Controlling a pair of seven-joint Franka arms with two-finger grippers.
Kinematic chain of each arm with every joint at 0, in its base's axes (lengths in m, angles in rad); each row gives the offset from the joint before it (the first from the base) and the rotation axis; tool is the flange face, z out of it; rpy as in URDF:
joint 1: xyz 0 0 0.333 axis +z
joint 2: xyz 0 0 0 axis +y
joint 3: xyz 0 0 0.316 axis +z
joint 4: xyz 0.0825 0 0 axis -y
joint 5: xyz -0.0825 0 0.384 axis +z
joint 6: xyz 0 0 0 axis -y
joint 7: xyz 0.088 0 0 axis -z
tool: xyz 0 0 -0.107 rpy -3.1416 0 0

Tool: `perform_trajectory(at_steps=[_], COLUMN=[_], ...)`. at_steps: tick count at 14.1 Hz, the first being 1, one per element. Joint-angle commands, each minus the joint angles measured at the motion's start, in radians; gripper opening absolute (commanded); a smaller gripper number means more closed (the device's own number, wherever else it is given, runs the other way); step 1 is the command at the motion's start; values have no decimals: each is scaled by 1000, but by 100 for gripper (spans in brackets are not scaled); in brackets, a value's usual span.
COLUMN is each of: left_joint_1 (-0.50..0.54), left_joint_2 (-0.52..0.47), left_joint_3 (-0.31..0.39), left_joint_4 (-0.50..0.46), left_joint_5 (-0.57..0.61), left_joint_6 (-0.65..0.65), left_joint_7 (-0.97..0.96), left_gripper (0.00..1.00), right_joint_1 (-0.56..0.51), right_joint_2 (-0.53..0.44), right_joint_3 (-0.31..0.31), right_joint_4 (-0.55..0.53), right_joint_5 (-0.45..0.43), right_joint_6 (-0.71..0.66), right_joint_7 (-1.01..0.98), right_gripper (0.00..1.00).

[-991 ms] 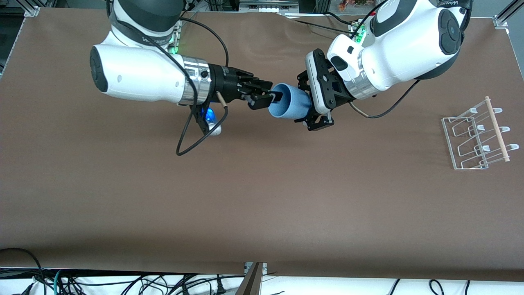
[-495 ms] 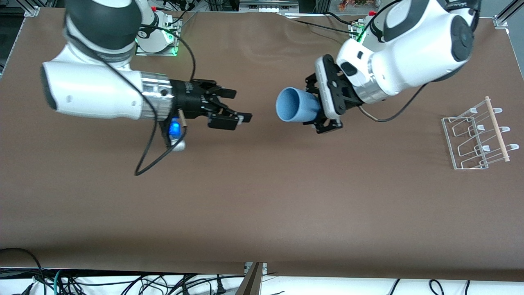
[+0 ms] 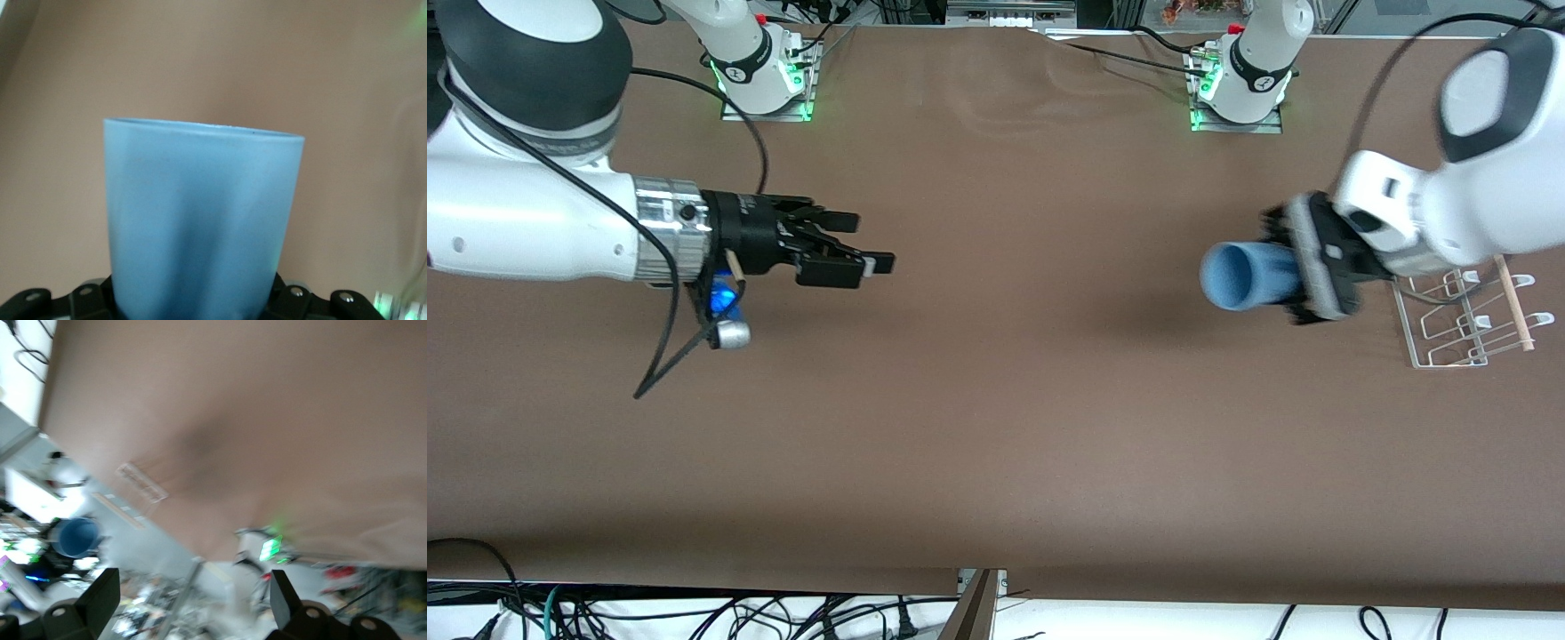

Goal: Transfer cup to left arm and place on rack
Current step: 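Carry the cup to the rack while the right gripper withdraws, then lower the cup into the wire rack with the left gripper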

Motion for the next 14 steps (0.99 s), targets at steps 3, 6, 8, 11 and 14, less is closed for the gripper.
perform_trajectory(at_steps=[3,6,8,11,14], left_joint_1=[32,75,121,166,177], left_joint_2=[12,43,82,122,136], left_joint_3=[98,98,118,158,190], left_joint_4=[-20,-61,-93,-176,-245], left_joint_5=[473,772,894,1070,1227], left_joint_6=[-13,28,147,425,600], left_joint_7=[121,107,104,75,3], left_gripper=[0,0,0,0,0], right_joint_1=[0,0,-2,-2,-2], right_joint_2=[-107,-251,-377,-424,-425], right_joint_3=[-100,-140,-162,-182,-180], right_joint_4=[-22,-184,-331,-370,-370], right_joint_5=[-172,-341,-483,-658,-721], right_joint_6=[-190,-216,-193,-182,-139], right_joint_7=[-262,-499,-669,-840,-917], right_gripper=[100,100,100,100,100])
